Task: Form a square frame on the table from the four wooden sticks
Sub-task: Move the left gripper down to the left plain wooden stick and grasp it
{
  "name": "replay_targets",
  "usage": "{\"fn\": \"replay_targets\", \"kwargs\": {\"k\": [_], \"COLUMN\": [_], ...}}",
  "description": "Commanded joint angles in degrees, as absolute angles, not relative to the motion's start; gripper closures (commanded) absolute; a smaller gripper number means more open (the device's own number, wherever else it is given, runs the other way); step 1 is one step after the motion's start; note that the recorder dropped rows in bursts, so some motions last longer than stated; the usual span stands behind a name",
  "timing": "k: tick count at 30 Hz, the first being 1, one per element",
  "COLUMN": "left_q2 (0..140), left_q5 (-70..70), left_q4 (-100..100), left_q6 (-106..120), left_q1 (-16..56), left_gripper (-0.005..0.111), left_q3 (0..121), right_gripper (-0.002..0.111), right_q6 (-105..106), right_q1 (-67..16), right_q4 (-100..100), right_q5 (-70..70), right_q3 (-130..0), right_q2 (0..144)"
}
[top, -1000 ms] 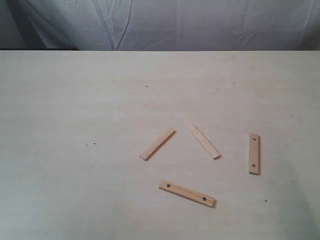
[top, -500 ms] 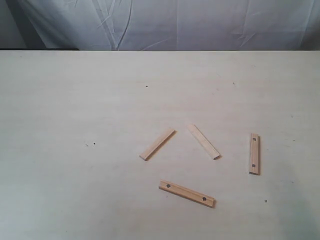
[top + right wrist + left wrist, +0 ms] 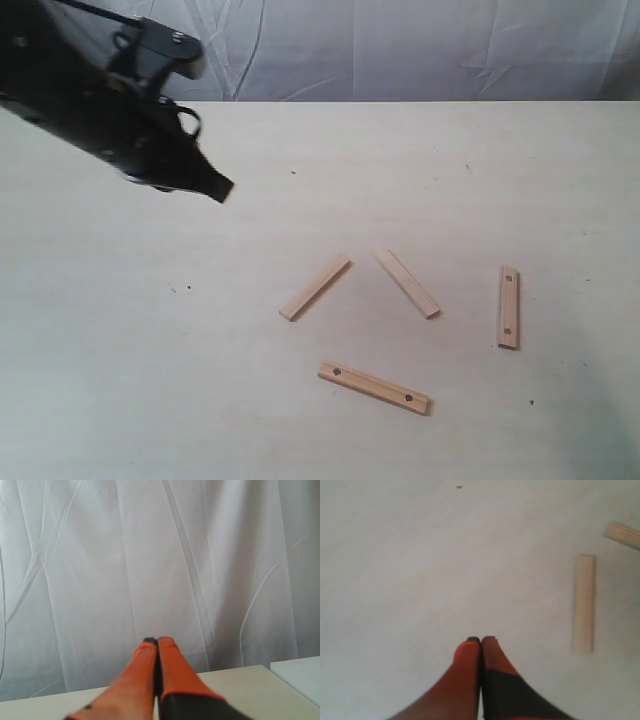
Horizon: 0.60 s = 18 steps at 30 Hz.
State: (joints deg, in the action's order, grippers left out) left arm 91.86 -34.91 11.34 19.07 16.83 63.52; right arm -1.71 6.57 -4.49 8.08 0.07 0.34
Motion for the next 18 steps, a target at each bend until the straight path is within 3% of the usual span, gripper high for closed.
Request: {"fn": "replay_targets", "kwargs": {"k": [1, 5, 8, 11, 14, 18], "left_q2": [101.2, 113.3, 118.7, 122.7, 125.0, 126.1], "left_q5": [-41.2, -51.6, -52.4, -50.8, -50.3, -48.1], "left_q4": [14.1, 13.6, 13.4, 16.7, 18.9, 18.6], "left_q6": [18.6, 16.1, 15.1, 15.4, 15.4, 15.4], "left_q1": [22.5, 26.7, 28.1, 28.2, 28.2, 28.2], "left_gripper": [0.107, 0.107, 0.107, 0.092, 0.065, 0.062], "left_q3": [71.6, 83.8, 86.6, 86.8, 86.8, 86.8], "right_gripper": [0.108, 0.108, 0.108, 0.108, 0.108, 0.108], "right_q6": [-1.5, -1.5, -1.5, -1.5, -1.5, -1.5], "right_q1": [6.9, 6.9, 6.9, 6.9, 6.9, 6.9], "right_q4": [-4.8, -5.3, -5.3, -6.1, -6.6, -6.7], "right_q5": [7.6, 6.2, 6.2, 6.2, 6.2, 5.9], "right_q3": [0.0, 0.0, 0.0, 0.0, 0.0, 0.0], "right_q2": [0.0, 0.0, 0.0, 0.0, 0.0, 0.0]}}
